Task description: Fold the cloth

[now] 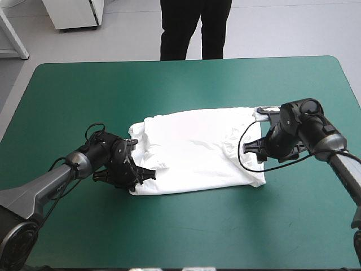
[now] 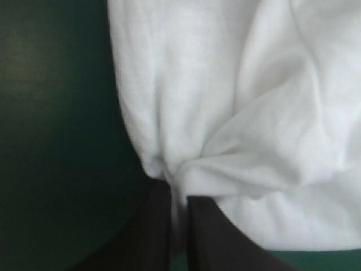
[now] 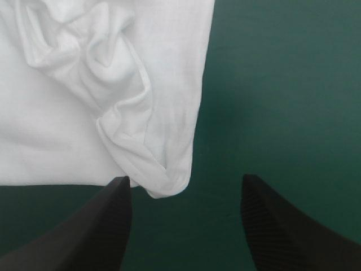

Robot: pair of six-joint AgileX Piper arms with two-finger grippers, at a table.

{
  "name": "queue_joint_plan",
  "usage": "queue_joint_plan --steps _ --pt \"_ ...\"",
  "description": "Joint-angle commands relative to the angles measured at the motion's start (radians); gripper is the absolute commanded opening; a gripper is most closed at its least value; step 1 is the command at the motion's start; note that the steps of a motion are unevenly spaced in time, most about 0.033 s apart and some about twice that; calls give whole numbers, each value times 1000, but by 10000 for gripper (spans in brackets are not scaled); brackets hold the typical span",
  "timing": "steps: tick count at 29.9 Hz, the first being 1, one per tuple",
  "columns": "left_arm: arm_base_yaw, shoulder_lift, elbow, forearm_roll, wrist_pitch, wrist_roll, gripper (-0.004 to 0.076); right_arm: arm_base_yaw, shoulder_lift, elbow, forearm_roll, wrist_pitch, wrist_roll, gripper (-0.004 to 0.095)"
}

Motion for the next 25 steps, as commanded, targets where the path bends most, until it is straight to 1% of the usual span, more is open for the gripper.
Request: queue_joint_plan --steps 1,4,7,9,14,19,21,22,25 --pt "4 35 24 109 -65 13 -5 -4 -37 73 30 -94 0 564" --pt "4 35 24 109 -65 23 -5 12 -37 148 44 -157 19 564" --pt "4 35 24 109 -67 23 -5 55 -33 209 38 -229 42 564" --pt "4 35 24 109 -67 26 -5 87 -18 230 21 -261 84 564" --pt "4 35 24 108 -65 50 -5 130 44 232 -67 -295 204 563" --pt "4 35 24 108 -61 50 -5 130 110 232 -69 -326 235 555" --pt "4 35 24 108 -61 52 -5 132 142 232 -69 -324 237 498" --pt "4 35 24 108 -61 55 -5 132 155 232 -62 -321 239 446" --pt "4 35 24 108 -61 75 -5 132 193 232 -53 -299 239 211"
